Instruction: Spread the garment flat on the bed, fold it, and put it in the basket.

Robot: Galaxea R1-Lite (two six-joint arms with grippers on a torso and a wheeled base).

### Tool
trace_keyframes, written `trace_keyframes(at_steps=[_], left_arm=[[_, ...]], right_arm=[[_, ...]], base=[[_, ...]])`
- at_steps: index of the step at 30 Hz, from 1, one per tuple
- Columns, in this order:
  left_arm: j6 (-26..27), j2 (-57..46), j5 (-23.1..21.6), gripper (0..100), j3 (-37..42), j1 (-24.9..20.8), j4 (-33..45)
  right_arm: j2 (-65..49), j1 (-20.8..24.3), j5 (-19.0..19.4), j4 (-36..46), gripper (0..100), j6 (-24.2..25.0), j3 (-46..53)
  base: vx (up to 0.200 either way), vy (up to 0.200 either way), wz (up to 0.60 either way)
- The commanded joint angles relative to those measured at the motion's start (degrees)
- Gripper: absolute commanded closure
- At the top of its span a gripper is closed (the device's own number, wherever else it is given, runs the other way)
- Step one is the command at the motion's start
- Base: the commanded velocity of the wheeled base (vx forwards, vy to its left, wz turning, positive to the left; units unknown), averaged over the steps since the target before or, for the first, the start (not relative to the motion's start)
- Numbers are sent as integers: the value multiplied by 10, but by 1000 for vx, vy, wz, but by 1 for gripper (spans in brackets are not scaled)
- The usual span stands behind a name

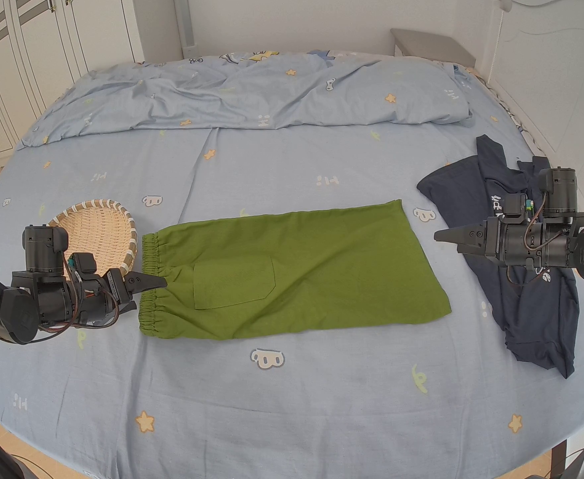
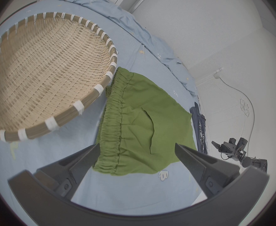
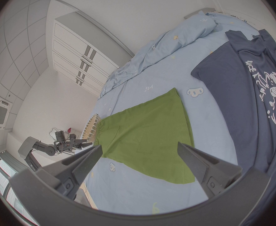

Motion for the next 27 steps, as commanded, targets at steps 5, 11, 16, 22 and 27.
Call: trace_keyframes(at_steps=[5,11,16,22,27], left_arm=[[-1,79,5,0,-5,0,-64],[-1,101,5,0,-17,-2,-71],[-1,106,4,0,-25,-6,-71],[-1,106,3,0,-30,-7,-71],[1,118,5,0,-32,-5,-72]], right_arm=[[2,0,0,0,0,-1,0],[3,0,0,0,0,-1,0],[4,0,-1,0,0,-1,0],[6,0,-1,-8,0,-1,2],[6,0,-1,-14,0,-1,4]], base=[[0,0,0],[0,0,0],[0,0,0],[0,0,0],[0,0,0]])
